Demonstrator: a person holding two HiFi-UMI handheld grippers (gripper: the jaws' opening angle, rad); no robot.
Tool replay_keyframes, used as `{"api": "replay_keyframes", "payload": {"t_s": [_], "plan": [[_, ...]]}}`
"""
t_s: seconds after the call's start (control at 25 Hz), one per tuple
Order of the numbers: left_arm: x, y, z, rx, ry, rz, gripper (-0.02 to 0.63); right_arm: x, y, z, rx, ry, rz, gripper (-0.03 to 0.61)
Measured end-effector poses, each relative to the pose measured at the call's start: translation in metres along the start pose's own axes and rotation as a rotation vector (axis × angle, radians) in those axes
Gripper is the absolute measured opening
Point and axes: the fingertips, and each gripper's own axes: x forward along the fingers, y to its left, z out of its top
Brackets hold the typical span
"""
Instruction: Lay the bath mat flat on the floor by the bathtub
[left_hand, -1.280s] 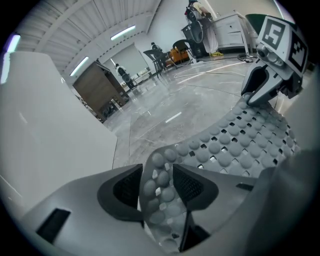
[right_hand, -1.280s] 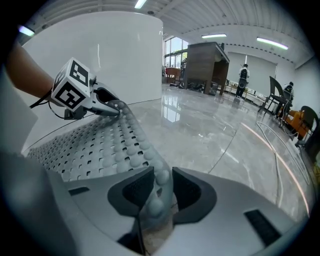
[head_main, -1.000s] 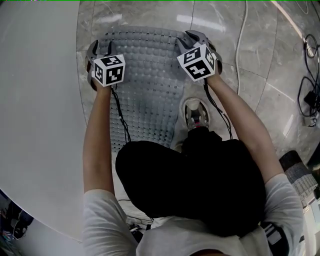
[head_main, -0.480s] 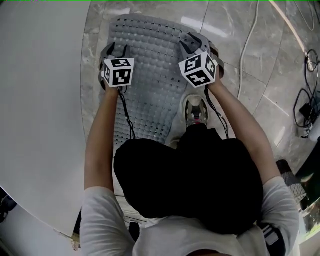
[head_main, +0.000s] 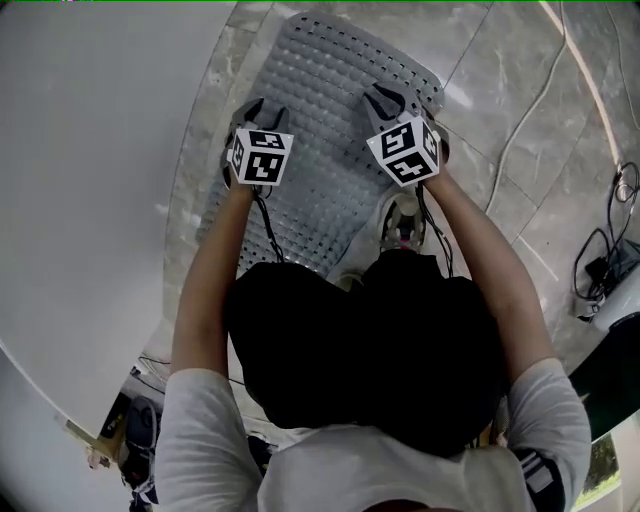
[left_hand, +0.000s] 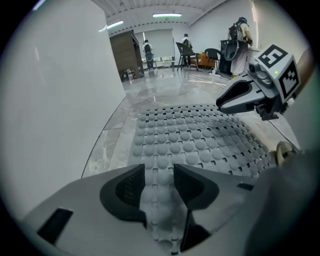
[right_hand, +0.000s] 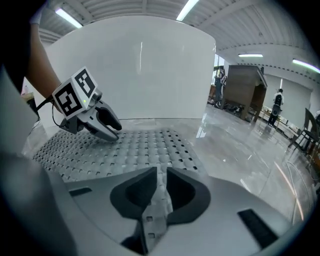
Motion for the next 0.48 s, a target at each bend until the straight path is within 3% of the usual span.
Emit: {"api": "replay_keyframes", "payload": {"t_s": [0.04,0.12,0.32,0.48], "plan": [[-0.002,0.0,-0.005,-0.013,0.001,-0.004,0.189,0.003,0.005,0.003,-0.002,0.002,0.015,0.046],[-0.007,-0.005,-0.018,-0.04,0.009,-0.015,0.189,0.007,0.017,0.004,-0.016,0.013,0.041,0.025],[-0.017,-0.018,-0.039,-0.126,0.004,-0.061,0.159,0.011,0.044,0.01,-0.074,0.007,0.085,0.006],[-0.027,-0.019,-0.046,-0.196,-0.041,-0.041,0.135,0.011,0.056,0.013,-0.084,-0.003,0.107,0.006]]}}
